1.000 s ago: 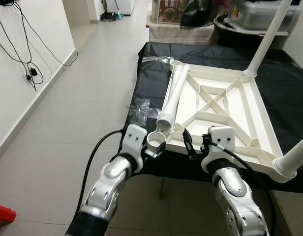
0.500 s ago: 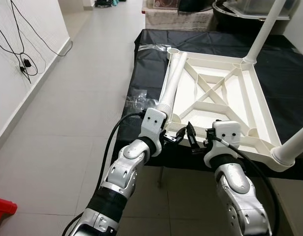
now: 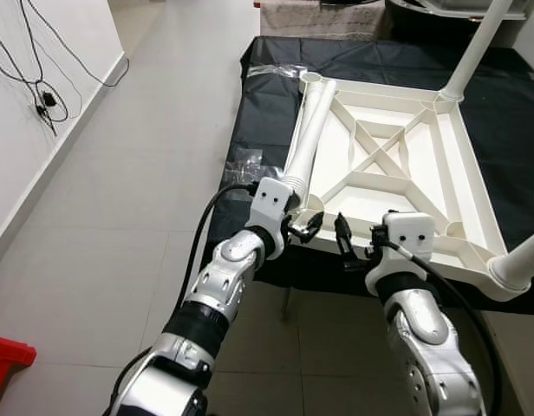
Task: Building children table
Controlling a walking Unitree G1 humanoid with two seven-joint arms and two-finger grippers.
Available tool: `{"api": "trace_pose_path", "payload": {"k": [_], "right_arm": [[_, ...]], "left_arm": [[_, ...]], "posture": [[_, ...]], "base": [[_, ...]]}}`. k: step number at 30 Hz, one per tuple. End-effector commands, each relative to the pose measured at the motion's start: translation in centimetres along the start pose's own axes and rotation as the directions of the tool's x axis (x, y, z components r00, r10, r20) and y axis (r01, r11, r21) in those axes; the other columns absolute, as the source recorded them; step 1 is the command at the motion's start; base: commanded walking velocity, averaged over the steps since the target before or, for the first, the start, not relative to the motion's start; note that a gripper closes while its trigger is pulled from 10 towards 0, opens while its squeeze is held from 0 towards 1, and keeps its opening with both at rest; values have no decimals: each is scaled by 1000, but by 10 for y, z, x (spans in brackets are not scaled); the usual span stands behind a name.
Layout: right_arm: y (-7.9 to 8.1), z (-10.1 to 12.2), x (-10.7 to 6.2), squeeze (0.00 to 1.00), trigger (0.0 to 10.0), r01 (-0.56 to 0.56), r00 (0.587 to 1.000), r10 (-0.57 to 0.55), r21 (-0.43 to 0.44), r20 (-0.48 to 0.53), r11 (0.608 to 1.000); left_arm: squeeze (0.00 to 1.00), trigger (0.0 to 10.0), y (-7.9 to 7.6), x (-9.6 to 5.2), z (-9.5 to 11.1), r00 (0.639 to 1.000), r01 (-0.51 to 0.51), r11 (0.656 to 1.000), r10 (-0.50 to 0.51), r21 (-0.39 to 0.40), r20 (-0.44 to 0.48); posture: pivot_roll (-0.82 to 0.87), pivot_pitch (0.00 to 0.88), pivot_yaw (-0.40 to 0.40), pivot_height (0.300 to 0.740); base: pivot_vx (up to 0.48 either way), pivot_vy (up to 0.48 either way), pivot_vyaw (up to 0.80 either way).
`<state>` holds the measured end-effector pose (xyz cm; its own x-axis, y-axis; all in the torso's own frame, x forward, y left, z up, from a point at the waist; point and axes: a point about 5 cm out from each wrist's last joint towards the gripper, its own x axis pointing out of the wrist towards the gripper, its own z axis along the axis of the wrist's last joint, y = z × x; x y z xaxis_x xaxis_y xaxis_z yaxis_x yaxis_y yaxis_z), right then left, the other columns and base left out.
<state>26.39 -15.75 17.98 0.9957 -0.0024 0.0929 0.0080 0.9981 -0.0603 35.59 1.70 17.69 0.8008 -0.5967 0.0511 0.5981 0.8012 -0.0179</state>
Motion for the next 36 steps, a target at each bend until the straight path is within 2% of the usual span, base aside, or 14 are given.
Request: {"api": "trace_pose_path", "payload": {"k": [1, 10, 12, 19, 20, 21, 22, 23, 24, 29, 36], "right_arm": [[-1, 1, -5, 0, 10000, 11, 1000, -10, 15, -5, 1000], [1, 2, -11, 0, 10000, 14, 1000, -14, 22, -11, 1000], [3, -1, -17, 0, 10000, 17, 1000, -16, 26, -26, 1000], [3, -4, -24, 0, 10000, 18, 999, -17, 27, -45, 999], [2, -5, -25, 0, 10000, 22, 999, -21, 26, -49, 999], [2, -5, -25, 0, 10000, 22, 999, -21, 26, -49, 999], [1, -5, -25, 0, 10000, 27, 998, -25, 22, -51, 999], [1, -5, -25, 0, 10000, 27, 998, -25, 22, -51, 999], [0, -5, -26, 0, 10000, 30, 998, -29, 19, -52, 999], [-7, -3, -26, 0, 10000, 44, 998, -44, 3, -48, 999], [-11, -2, -26, 0, 10000, 57, 997, -57, -2, -46, 998]], "left_arm": [[0, 10000, 0, 2, -3, 1000, 18, 1000, -18, -15, -6], [0, 10000, 4, 10, 2, 1000, 13, 1000, -13, 1, 5], [0, 10000, 11, 17, 9, 999, -31, 999, 31, 25, 24], [0, 10000, 20, 26, 26, 991, -129, 986, 124, 101, 49], [0, 5255, 23, 27, 28, 986, -166, 980, 162, 113, 46], [0, 5255, 23, 27, 28, 986, -166, 980, 162, 113, 46], [0, 2431, 25, 28, 29, 980, -199, 971, 196, 129, 39], [0, 2431, 25, 28, 29, 980, -199, 971, 196, 129, 39], [0, 0, 26, 28, 29, 976, -218, 966, 215, 140, 35], [0, 0, 30, 26, 17, 960, -271, 946, 278, 178, -20], [0, 0, 36, 24, 14, 951, -297, 935, 308, 195, -25]], "posture": [[19, 242, -21, 740], [9, 242, -5, 740], [7, 241, -1, 740], [2, 250, 6, 740], [1, 255, 9, 740], [1, 255, 9, 740], [-1, 256, 10, 740], [-1, 256, 10, 740], [-1, 256, 10, 740], [-13, 258, 7, 740], [-13, 257, 2, 740]], "base": [[0, 0, 0], [0, 0, 0], [0, 0, 0], [0, 0, 0], [0, 0, 0], [0, 0, 0], [0, 0, 0], [0, 0, 0], [0, 0, 0], [0, 0, 0], [0, 0, 0]]}}
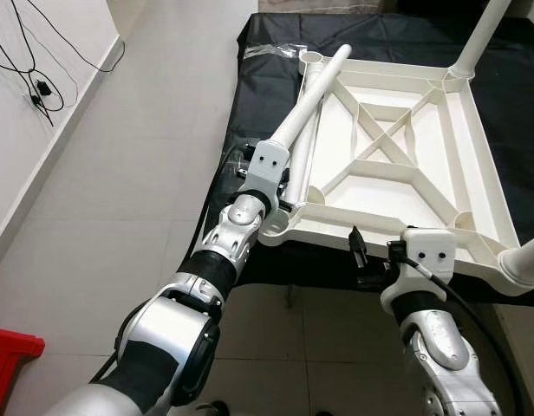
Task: Building children table
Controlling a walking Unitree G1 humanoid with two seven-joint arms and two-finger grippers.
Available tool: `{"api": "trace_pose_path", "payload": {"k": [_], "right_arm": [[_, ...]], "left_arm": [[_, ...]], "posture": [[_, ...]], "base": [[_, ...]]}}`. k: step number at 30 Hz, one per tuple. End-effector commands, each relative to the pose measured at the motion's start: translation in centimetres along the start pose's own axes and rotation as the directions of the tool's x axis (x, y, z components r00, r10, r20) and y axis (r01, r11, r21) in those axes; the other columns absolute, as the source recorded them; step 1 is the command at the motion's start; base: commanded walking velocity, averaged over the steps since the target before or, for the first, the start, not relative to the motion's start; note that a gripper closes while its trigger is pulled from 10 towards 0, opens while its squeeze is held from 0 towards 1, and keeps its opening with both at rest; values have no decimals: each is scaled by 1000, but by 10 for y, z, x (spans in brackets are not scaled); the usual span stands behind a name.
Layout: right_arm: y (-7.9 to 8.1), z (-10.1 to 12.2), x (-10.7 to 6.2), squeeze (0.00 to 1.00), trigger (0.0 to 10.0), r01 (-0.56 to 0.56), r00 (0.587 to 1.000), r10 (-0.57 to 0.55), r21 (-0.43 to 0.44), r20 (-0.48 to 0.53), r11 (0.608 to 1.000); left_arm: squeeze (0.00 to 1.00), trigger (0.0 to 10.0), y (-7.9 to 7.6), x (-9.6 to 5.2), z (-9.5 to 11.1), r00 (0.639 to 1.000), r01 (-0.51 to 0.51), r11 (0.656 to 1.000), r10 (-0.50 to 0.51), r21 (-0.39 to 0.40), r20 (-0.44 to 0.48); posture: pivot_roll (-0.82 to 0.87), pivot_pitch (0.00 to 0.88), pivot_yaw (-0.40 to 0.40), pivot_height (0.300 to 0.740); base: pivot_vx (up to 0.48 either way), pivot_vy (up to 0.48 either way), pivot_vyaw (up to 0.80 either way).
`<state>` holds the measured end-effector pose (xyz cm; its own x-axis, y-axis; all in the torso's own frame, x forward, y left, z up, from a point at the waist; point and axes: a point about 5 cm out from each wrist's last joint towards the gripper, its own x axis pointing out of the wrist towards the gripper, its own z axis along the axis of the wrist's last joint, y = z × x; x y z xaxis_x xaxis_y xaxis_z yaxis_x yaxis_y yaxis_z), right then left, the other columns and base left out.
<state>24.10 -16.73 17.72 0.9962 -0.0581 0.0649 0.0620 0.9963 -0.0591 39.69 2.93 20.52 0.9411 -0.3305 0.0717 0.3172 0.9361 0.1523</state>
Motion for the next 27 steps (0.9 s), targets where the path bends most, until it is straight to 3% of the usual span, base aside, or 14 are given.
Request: {"api": "trace_pose_path", "payload": {"k": [1, 9, 13, 23, 27], "right_arm": [[-1, -1, -3, 0, 10000, 3, 1000, -3, 2, -14, 1000], [1, 1, 0, 0, 10000, -8, 1000, 8, 8, -6, 1000], [6, 1, 1, 0, 10000, -22, 1000, 22, 17, -5, 1000], [6, 0, 2, 0, 10000, -23, 1000, 23, 18, -7, 1000], [8, -1, 4, 0, 10000, -26, 1000, 26, 22, -11, 999]], "left_arm": [[0, 0, 0, -3, -14, 998, -1, 1000, 1, 11, -55], [0, 0, 10, -4, -16, 999, -32, 999, 34, 33, -40], [0, 0, 2, -7, -15, 1000, 27, 999, -28, 35, 11], [0, 0, -1, -10, -17, 998, 32, 997, -35, 65, 48], [0, 0, -2, -9, -5, 993, 16, 994, -29, 111, 116]], "posture": [[-13, 257, 2, 740], [-7, 256, -5, 740], [-4, 257, -8, 740], [-2, 254, -10, 740], [11, 249, -13, 740]], "base": [[0, 0, 0], [0, 0, 0], [0, 0, 0], [0, 0, 0], [0, 0, 0]]}}
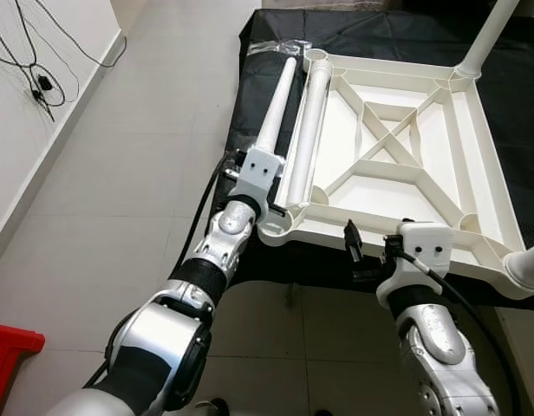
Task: Building children table
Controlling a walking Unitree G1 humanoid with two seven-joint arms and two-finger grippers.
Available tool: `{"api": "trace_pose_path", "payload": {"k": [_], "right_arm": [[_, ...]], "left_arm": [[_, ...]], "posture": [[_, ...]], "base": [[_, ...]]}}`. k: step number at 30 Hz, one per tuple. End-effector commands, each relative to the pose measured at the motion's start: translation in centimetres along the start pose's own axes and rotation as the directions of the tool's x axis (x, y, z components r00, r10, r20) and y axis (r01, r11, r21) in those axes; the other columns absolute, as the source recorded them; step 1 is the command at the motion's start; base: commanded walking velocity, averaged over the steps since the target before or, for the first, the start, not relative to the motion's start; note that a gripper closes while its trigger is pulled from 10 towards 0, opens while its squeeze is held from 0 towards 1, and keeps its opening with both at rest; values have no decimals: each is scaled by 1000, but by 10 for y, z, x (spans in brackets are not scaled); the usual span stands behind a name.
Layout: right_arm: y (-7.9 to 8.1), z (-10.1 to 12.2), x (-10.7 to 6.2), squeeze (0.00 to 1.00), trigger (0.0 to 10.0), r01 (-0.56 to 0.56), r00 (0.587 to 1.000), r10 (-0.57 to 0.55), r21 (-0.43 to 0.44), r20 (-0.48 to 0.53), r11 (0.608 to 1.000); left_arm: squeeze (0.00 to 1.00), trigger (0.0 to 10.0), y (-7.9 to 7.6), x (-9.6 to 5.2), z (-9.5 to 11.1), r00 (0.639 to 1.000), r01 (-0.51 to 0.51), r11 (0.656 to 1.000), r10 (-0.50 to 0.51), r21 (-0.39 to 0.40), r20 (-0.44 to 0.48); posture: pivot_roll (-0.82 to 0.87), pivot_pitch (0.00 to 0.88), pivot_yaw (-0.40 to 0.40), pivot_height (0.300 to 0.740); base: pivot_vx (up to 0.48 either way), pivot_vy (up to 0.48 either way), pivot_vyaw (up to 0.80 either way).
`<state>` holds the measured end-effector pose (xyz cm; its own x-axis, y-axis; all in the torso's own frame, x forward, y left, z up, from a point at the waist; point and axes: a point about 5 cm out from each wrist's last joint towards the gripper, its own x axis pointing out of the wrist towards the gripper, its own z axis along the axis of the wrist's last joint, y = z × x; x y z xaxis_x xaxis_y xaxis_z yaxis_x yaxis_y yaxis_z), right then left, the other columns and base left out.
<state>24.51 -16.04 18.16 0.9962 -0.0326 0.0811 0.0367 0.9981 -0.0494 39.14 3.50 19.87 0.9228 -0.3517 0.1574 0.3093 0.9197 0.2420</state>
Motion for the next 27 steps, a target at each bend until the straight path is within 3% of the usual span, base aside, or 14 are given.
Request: {"api": "trace_pose_path", "payload": {"k": [1, 15, 18, 25, 26, 27], "right_arm": [[1, -6, 0, 0, 10000, -1, 1000, 1, 11, -29, 1000], [5, -5, 2, 0, 10000, -10, 1000, 11, 12, -25, 1000], [4, -6, 1, 0, 10000, -10, 1000, 10, 10, -29, 1000], [5, -5, 2, 0, 10000, -13, 1000, 13, 8, -28, 1000], [4, -5, 3, 0, 10000, -13, 1000, 13, 8, -26, 1000], [4, -5, 3, 0, 10000, -12, 1000, 13, 7, -24, 1000]], "left_arm": [[0, 0, -4, -1, 2, 1000, 13, 1000, -14, 18, 28], [0, 0, -2, -7, -8, 999, -42, 999, 42, 3, 1], [0, 0, 7, -9, -9, 992, -123, 992, 123, -9, -11], [0, 0, 16, -15, -19, 982, -183, 983, 183, -14, -50], [0, 2902, 17, -16, -22, 981, -185, 983, 183, -16, -63], [0, 8275, 16, -17, -25, 981, -182, 983, 180, -21, -78]], "posture": [[11, 249, -13, 740], [11, 250, -11, 740], [12, 249, -12, 740], [13, 247, -16, 740], [13, 247, -16, 740], [13, 247, -16, 740]], "base": [[0, 0, 0], [0, 0, 0], [0, 0, 0], [0, 0, 0], [0, 0, 0], [0, 0, 0]]}}
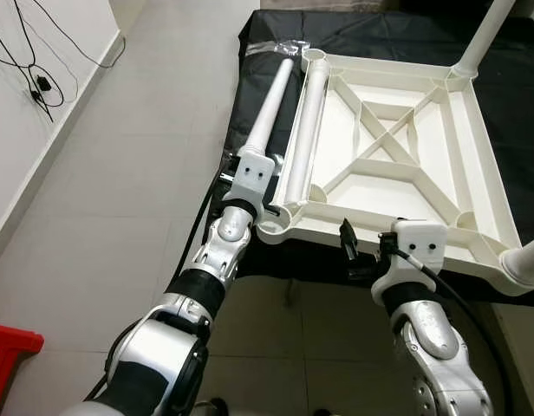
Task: Building children table
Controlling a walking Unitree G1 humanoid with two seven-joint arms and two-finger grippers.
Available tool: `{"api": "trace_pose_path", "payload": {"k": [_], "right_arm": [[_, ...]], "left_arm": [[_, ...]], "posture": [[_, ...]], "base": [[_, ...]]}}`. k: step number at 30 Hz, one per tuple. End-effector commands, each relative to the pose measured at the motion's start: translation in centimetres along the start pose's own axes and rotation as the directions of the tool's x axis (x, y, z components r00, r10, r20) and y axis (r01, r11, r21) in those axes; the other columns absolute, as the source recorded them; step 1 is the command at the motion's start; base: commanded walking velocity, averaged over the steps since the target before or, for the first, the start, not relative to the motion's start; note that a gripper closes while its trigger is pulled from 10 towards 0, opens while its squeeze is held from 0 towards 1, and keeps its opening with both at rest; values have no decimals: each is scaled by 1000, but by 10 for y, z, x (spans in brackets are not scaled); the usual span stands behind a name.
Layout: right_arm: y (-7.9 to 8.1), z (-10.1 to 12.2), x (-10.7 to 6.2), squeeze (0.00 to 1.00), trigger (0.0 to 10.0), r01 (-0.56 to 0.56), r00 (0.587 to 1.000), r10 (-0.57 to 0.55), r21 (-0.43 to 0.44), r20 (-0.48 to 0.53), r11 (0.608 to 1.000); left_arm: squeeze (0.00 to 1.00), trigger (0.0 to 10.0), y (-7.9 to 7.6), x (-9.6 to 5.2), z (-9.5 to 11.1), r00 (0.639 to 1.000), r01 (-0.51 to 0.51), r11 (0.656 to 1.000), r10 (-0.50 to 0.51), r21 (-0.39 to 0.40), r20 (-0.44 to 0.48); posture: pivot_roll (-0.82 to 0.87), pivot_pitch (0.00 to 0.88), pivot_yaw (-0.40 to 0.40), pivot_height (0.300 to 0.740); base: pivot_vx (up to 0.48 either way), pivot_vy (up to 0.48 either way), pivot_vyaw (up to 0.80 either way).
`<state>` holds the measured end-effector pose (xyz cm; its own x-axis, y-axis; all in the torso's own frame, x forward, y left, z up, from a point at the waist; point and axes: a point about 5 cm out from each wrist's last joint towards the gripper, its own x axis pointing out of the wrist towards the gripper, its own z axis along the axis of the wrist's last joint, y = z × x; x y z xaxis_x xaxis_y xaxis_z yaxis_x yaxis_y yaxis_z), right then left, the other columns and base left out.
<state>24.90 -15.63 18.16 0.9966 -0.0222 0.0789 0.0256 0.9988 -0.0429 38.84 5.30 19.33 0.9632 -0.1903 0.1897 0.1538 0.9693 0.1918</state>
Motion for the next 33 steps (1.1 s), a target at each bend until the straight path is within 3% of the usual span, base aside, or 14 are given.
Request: {"api": "trace_pose_path", "payload": {"k": [1, 2, 3, 10, 12, 16, 17, 30, 33], "right_arm": [[0, -4, -1, 0, 10000, -2, 1000, 2, 0, -23, 1000], [0, -4, 0, 0, 10000, -1, 1000, 1, -1, -22, 1000], [-1, -4, 0, 0, 10000, 0, 1000, 0, -2, -21, 1000], [-3, -3, 0, 0, 10000, 5, 1000, -5, -7, -16, 1000], [-3, -2, 0, 0, 10000, 5, 1000, -5, -7, -14, 1000], [-4, -2, 0, 0, 10000, 7, 1000, -7, -7, -13, 1000], [-4, -2, 0, 0, 10000, 7, 1000, -7, -7, -13, 1000], [-4, -3, 2, 0, 10000, 5, 1000, -5, -8, -14, 1000], [-4, -3, 3, 0, 10000, 4, 1000, -4, -6, -12, 1000]], "left_arm": [[0, 8275, 3, -7, -18, 997, -14, 1000, 14, 0, -71], [0, 8275, 3, -7, -19, 997, -12, 1000, 12, -4, -80], [0, 10000, 1, -9, -22, 996, 0, 1000, -1, -9, -90], [0, 10000, -11, -14, -30, 989, 66, 997, -70, -35, -129], [1000, 10000, -15, -17, -32, 986, 79, 996, -85, -48, -141], [1000, 10000, -19, -19, -33, 984, 91, 995, -96, -41, -149], [0, 10000, -20, -19, -34, 983, 94, 995, -98, -38, -155], [0, 10000, -23, -23, -32, 982, 107, 994, -110, -31, -155], [0, 10000, -28, -31, -38, 977, 110, 993, -116, -40, -181]], "posture": [[13, 247, -16, 740], [13, 247, -16, 740], [9, 244, -19, 740], [8, 247, -21, 740], [8, 247, -21, 740], [8, 247, -21, 740], [8, 249, -20, 740], [17, 247, -22, 740], [19, 247, -18, 740]], "base": [[0, 0, 0], [0, 0, 0], [0, 0, 0], [0, 0, 0], [0, 0, 0], [0, 0, 0], [0, 0, 0], [0, 0, 0], [0, 0, 0]]}}
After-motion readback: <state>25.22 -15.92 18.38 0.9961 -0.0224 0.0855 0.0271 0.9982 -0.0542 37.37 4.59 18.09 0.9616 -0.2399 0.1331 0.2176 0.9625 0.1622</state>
